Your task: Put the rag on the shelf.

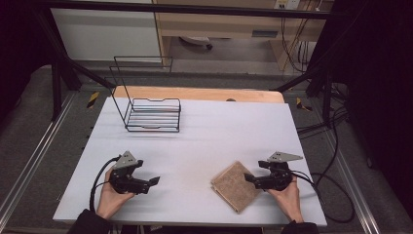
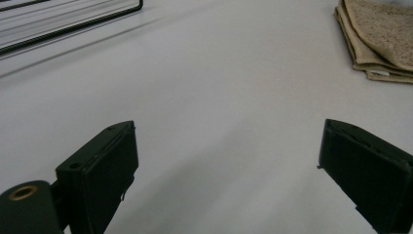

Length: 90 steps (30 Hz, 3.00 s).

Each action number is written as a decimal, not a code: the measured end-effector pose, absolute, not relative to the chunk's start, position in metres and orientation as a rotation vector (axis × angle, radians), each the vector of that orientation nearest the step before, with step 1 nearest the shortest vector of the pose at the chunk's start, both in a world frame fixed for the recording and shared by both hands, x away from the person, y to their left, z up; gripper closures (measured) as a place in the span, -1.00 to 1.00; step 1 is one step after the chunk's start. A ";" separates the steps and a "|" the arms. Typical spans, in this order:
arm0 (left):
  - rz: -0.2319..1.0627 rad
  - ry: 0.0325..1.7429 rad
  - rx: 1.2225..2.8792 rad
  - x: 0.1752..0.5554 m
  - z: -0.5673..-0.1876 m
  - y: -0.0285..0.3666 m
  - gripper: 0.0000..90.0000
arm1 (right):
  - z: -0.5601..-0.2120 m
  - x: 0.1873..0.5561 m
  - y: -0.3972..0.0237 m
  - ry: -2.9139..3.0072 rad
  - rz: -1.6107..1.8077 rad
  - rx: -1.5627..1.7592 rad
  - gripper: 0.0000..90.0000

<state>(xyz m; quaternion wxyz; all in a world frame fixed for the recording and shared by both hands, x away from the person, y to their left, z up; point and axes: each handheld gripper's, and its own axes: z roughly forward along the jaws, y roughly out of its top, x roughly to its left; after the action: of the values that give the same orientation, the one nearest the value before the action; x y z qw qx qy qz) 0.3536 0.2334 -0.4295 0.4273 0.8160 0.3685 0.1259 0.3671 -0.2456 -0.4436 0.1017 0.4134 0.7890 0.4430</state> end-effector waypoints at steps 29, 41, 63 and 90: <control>0.118 0.810 2.137 0.366 -0.419 0.073 -0.17 | -0.448 0.377 -0.232 2.387 1.220 1.271 0.46; 0.084 0.825 2.245 0.367 -0.440 0.041 0.28 | -0.448 0.373 -0.232 2.400 1.204 1.281 0.49; 0.063 0.809 2.301 0.358 -0.440 0.030 0.58 | -0.452 0.374 -0.229 2.425 1.178 1.274 0.48; 0.024 0.806 2.292 0.363 -0.436 0.031 0.90 | -0.451 0.373 -0.224 2.456 1.192 1.317 0.87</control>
<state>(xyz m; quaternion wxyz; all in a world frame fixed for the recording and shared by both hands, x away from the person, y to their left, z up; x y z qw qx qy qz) 0.3628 0.0308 -0.4363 0.3487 0.8841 0.3109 0.0092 0.3731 -0.2244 -0.4509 0.0552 0.4337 0.8090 0.3928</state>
